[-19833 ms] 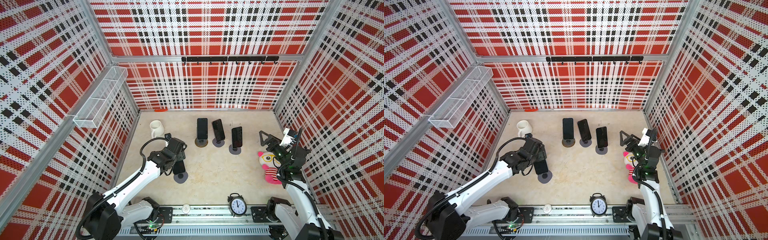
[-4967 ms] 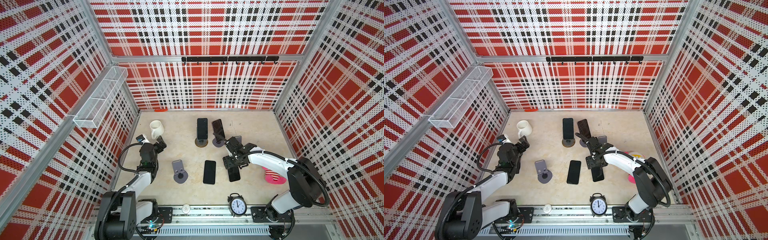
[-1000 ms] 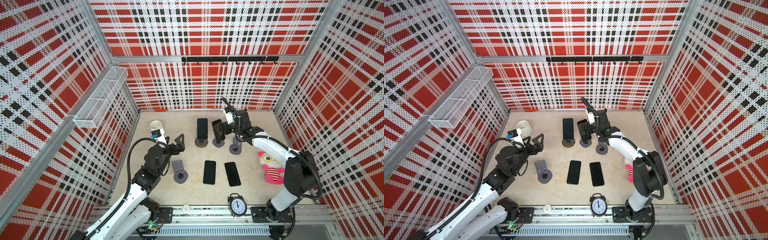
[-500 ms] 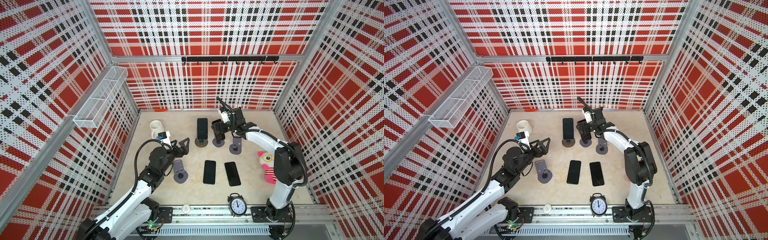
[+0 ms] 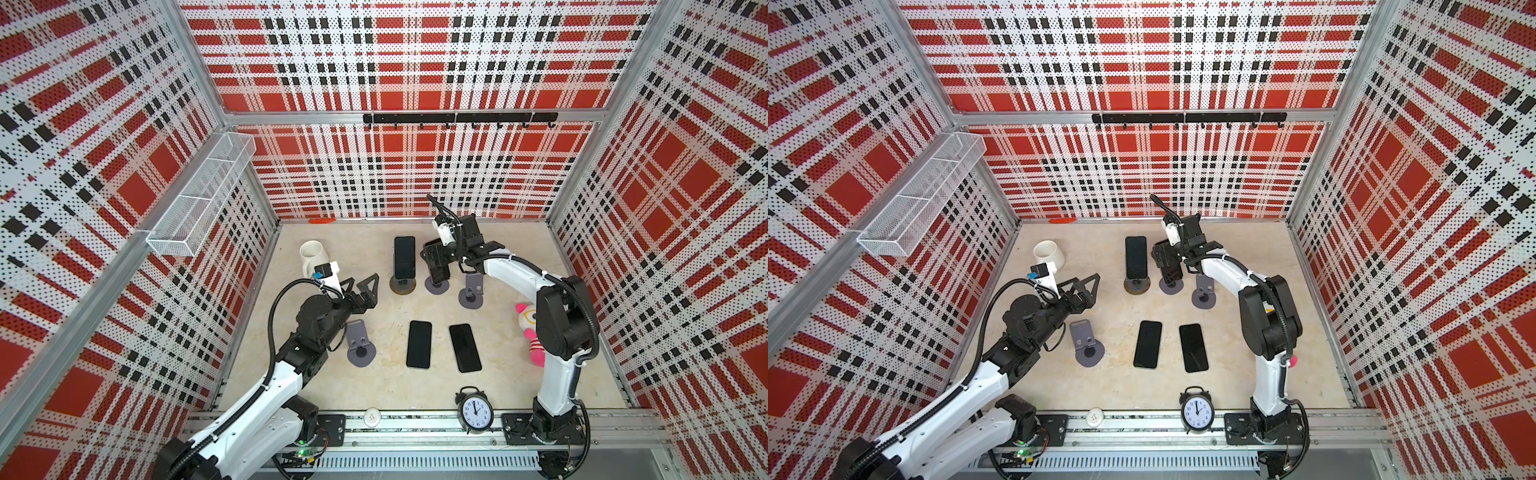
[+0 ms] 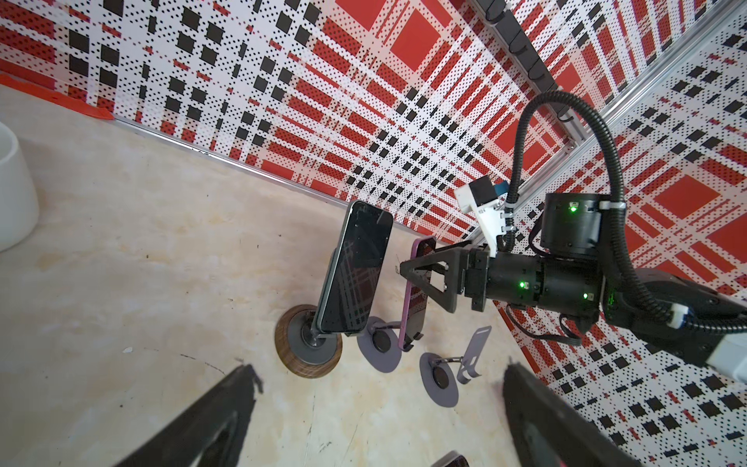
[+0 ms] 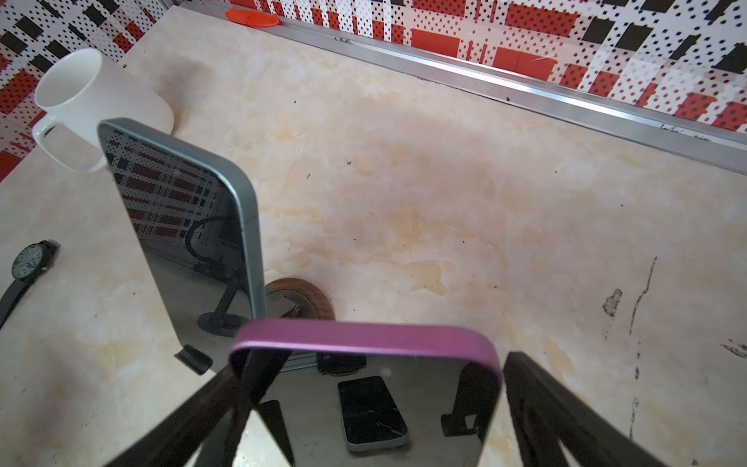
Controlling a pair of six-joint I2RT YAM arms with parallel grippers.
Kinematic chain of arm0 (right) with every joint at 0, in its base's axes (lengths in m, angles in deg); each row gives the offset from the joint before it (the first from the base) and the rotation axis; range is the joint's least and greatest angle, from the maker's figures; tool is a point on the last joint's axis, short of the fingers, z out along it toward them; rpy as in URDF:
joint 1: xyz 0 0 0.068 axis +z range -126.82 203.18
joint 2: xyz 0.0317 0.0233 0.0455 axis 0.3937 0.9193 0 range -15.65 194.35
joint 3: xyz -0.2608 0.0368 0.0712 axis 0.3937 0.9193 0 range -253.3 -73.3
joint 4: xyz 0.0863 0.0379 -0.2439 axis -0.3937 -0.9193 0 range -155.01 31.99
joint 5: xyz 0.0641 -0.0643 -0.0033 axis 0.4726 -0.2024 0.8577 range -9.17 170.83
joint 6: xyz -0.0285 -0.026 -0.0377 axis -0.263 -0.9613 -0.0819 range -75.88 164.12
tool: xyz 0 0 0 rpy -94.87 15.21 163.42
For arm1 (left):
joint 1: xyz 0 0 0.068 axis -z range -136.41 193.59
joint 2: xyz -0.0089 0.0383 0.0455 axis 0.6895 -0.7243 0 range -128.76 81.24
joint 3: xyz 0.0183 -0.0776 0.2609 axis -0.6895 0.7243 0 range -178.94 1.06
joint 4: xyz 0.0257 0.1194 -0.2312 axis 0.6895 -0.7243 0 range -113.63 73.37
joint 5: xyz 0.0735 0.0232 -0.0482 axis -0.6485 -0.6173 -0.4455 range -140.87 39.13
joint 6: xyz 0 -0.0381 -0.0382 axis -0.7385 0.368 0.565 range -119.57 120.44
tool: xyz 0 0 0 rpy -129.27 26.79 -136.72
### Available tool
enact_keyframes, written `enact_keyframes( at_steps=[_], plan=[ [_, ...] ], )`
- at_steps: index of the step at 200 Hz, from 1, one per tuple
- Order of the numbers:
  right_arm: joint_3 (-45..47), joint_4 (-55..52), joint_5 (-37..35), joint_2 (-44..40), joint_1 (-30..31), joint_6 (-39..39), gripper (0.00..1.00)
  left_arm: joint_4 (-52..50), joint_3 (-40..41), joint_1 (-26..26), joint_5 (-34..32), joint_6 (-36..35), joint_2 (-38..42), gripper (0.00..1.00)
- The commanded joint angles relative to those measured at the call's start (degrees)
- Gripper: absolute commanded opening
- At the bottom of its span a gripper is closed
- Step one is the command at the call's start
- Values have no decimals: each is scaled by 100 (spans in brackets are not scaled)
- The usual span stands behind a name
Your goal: Remove the phone from the phone stand
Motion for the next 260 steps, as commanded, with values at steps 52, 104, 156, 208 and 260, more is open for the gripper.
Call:
enact_keyframes(
  at_steps=[52,104,156,208,260],
  plan=[
    [-475,-179,-49,419,-31,-256,100,238,100,4,128,85,-205,98],
    [-465,-75,-15,419,-31,-251,95,208,121,10,115,141,-284,98],
    [-339,-13,-21,409,-32,-217,88,74,120,5,-114,100,-111,98],
    [-233,11,-68,317,-15,-205,84,133,287,4,-401,230,242,98],
    [-246,-30,-251,311,29,-224,82,88,367,-17,-529,281,385,98]
  ],
)
